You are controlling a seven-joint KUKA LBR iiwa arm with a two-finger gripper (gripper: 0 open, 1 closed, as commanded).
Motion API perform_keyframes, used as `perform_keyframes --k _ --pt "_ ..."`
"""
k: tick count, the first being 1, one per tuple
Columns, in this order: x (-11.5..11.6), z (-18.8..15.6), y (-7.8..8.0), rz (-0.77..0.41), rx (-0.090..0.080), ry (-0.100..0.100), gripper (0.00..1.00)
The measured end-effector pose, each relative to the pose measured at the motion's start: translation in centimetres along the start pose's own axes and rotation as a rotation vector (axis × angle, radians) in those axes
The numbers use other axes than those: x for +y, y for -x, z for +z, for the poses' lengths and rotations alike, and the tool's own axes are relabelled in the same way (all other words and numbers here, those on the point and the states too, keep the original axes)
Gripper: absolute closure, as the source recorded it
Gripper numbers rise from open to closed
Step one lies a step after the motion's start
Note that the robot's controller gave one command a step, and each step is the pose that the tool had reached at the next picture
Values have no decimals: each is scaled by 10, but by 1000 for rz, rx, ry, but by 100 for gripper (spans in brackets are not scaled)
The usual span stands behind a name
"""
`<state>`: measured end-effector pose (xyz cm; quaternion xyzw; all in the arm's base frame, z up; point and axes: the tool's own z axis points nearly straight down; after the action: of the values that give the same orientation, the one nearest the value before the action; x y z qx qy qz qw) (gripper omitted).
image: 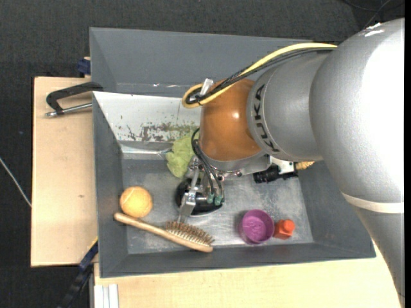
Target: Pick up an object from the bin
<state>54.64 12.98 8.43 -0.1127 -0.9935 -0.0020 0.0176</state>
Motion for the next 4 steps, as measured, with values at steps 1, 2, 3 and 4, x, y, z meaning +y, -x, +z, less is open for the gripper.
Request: perform_keyframes --k 1,2,3,4 --pt "-6 -32 5 16 -31 4 100" --pt "-43 -41 29 22 -57 14 100" --pt "-48 -34 34 29 -59 23 100" --pt "-50 -31 32 29 -53 13 100"
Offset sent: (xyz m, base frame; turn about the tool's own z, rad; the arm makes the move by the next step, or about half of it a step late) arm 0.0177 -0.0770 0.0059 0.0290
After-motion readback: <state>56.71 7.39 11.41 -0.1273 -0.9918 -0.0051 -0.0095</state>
